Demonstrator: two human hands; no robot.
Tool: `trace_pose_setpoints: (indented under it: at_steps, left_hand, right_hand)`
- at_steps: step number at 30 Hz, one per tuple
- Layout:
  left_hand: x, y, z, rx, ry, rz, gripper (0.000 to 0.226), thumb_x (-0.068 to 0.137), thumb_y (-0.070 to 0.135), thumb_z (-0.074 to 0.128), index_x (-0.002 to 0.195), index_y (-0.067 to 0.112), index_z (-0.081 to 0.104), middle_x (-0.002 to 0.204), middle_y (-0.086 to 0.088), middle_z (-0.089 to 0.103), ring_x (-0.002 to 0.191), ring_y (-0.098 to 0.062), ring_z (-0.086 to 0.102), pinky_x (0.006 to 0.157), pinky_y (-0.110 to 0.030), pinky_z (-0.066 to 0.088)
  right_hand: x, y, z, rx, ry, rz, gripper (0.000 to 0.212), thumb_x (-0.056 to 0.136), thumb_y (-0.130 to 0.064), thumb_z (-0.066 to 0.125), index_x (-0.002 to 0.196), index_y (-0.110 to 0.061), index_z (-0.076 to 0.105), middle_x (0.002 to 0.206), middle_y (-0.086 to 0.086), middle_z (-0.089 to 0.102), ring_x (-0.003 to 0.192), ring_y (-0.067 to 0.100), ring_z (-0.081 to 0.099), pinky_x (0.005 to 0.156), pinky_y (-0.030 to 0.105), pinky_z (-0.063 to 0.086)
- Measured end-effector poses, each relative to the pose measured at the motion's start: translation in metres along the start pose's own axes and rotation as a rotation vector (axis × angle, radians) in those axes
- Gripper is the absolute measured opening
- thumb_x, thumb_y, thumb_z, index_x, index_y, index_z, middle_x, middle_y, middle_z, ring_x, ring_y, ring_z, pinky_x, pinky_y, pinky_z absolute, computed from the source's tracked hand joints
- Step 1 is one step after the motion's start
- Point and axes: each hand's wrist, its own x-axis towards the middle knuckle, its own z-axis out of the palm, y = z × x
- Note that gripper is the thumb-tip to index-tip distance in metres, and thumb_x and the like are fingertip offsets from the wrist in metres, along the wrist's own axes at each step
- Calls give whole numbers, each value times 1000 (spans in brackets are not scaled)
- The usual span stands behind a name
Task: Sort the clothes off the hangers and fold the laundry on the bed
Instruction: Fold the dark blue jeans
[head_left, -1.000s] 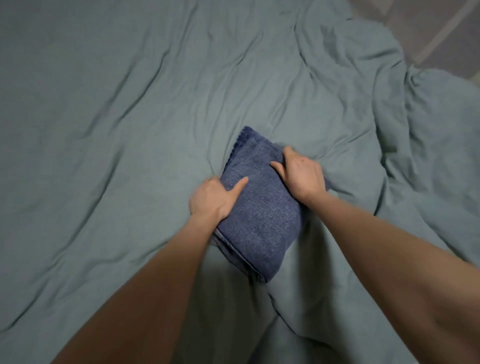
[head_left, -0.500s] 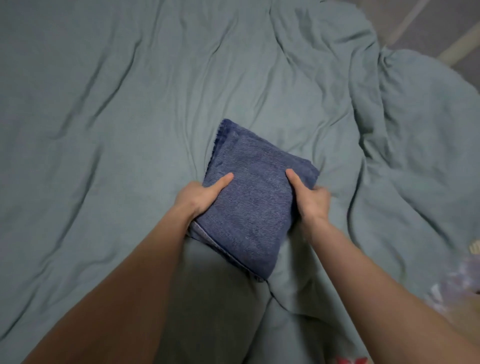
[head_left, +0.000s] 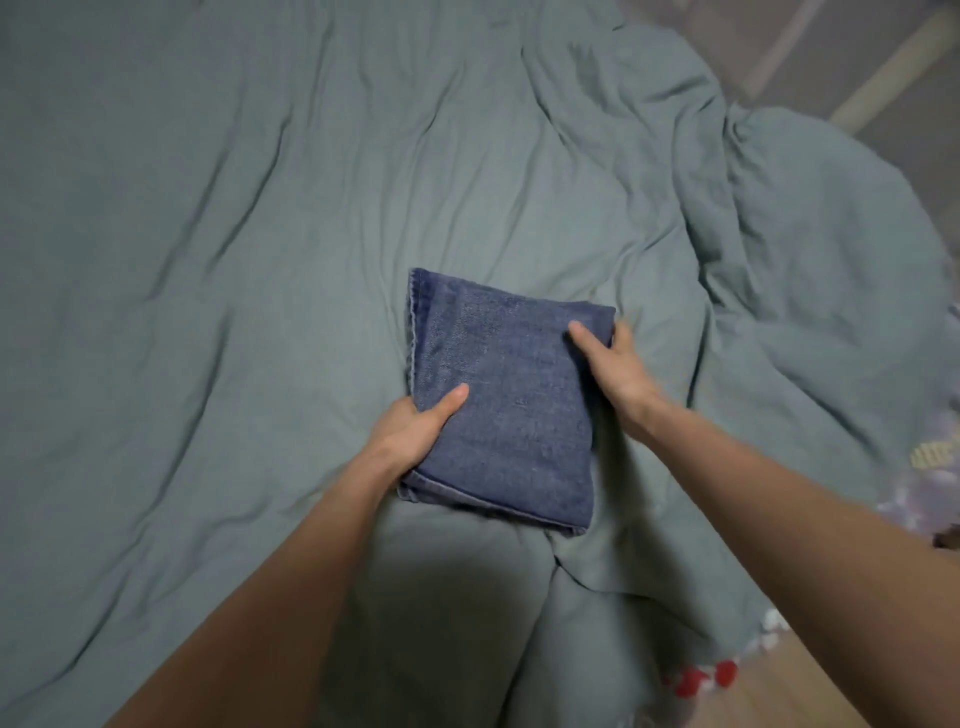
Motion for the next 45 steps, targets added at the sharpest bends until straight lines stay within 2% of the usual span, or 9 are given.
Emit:
trace_pose_setpoints:
  at_steps: [5, 9, 12, 22, 28, 32, 37, 41, 45]
  left_hand:
    - [-38, 48, -5, -261, -151, -215, 39, 95, 38, 57, 119, 8, 59, 104, -9, 69, 86, -21, 65, 74, -30, 53]
    - [-74, 65, -33, -288, -233, -334, 28, 93, 35, 60, 103, 9, 63, 80, -9, 73, 65, -21, 69, 60, -33, 59]
    - [-109, 59, -47, -349, -266, -370, 32, 82, 32, 68, 105, 10, 65, 96, -13, 73, 82, -27, 70, 79, -39, 58]
    - [-167, 39, -63, -411, -239, -322, 15, 91, 21, 56, 91, 9, 66, 74, -8, 72, 64, -21, 70, 62, -37, 60]
    - [-165, 47, -84, -254, -124, -298, 17, 93, 11, 58, 77, 12, 61, 49, 0, 65, 40, -9, 62, 38, -26, 52]
    - [-163, 47, -99, -194, -163, -323, 11, 90, 14, 64, 79, 11, 64, 57, -2, 69, 46, -11, 65, 44, -28, 56]
    - [-165, 45, -101, -116, -177, -332, 22, 96, 13, 54, 74, 10, 61, 53, -2, 67, 43, -10, 63, 47, -27, 55]
    - [-168, 37, -96, -177, -141, -329, 32, 99, 8, 44, 69, 10, 55, 47, -1, 63, 37, -9, 60, 40, -25, 52]
    - [-173, 39, -86, -76, -45, -242, 22, 101, 27, 44, 93, 14, 60, 55, 4, 67, 45, -7, 62, 49, -25, 54]
  right_hand:
    - [-97, 5, -25, -53, -259, -7, 100, 59, -58, 74, 147, -42, 29, 141, -17, 43, 123, 0, 48, 108, 26, 36]
    - [-142, -27, -34, -40, -357, -74, 88, 62, -26, 84, 139, -40, 44, 131, -22, 52, 114, -8, 55, 97, 17, 43]
    - [-168, -42, -31, -102, -351, -157, 77, 71, 1, 79, 135, -30, 50, 124, -20, 55, 97, -18, 56, 81, 5, 43]
    - [-200, -58, -9, -287, -128, -276, 54, 79, 13, 50, 115, -25, 64, 107, 4, 65, 87, 17, 61, 60, 21, 56]
    - [-190, -75, -8, -1053, -369, -599, 64, 81, 3, 48, 141, -19, 46, 147, 9, 43, 134, 29, 43, 110, 35, 33]
    - [-194, -90, -2, -1439, -550, -701, 105, 75, -52, 70, 153, -32, 2, 161, -5, 10, 148, 18, 4, 118, 48, 9]
    - [-221, -65, 26, -1435, -588, -737, 136, 55, -77, 69, 153, -16, -2, 159, 3, 18, 146, 19, 18, 119, 44, 10]
    - [-227, -29, 45, -1392, -210, -826, 115, 50, -53, 83, 143, -4, 37, 127, 12, 56, 110, 32, 58, 89, 40, 48]
    - [-209, -45, 45, -1453, -243, -857, 49, 65, -30, 75, 106, -11, 56, 98, 9, 66, 87, 33, 64, 66, 36, 47]
